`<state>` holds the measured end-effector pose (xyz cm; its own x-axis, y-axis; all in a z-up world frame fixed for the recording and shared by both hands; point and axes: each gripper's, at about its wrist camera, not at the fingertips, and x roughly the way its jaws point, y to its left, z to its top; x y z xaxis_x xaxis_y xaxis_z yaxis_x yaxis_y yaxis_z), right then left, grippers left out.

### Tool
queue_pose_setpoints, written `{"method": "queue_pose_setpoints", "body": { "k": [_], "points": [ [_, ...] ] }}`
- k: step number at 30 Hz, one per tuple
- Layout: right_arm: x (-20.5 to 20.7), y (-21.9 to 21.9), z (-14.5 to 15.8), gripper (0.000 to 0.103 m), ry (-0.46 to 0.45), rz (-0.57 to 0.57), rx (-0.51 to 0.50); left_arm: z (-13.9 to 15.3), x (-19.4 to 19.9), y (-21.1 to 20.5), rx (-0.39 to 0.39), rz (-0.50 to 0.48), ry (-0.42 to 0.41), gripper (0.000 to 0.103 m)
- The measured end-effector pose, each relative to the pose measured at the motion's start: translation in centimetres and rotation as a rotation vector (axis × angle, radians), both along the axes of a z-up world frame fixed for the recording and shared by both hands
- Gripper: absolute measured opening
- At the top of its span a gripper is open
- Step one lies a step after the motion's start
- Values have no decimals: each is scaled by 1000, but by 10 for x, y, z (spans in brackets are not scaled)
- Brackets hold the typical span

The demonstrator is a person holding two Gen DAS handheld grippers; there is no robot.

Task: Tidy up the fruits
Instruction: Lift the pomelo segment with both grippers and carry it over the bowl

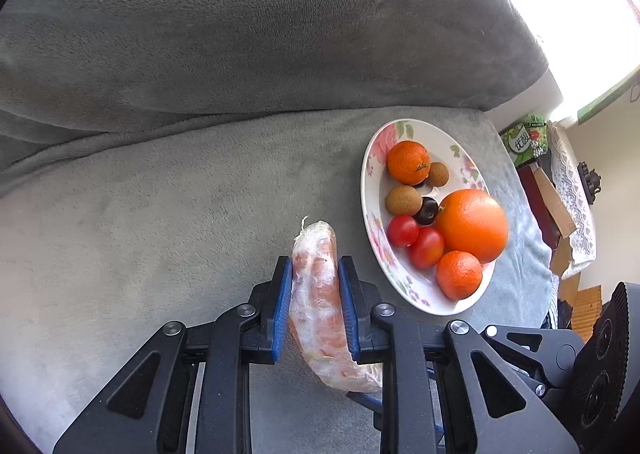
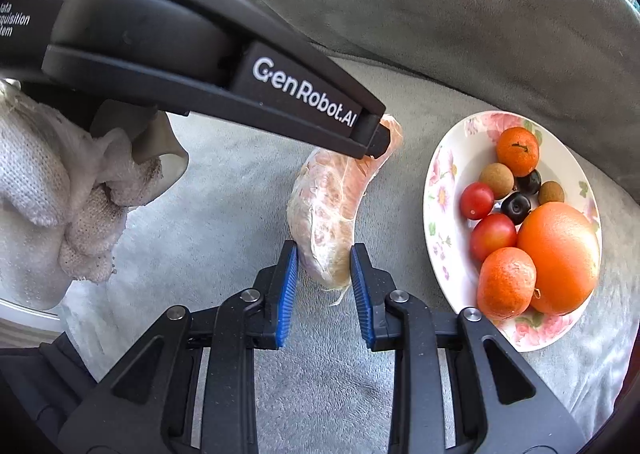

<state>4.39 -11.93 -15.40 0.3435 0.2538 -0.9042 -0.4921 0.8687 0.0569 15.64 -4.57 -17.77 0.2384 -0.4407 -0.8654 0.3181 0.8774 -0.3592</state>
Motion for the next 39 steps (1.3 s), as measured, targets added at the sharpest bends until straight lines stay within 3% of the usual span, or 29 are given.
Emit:
{"method": "queue_pose_setpoints", "body": {
  "k": [15,27,39],
  "points": [
    [-1,-42,42,27,-55,-14,21,34,-3,-22,-18,14,-54,21],
    [-16,-91,63,27,-67,-84,36,44,1,-70,-29,-52,-65,21],
    [-5,-115,76,27,-57,-161,67,47,17,-107,-17,-116,-68,21]
  ]
}}
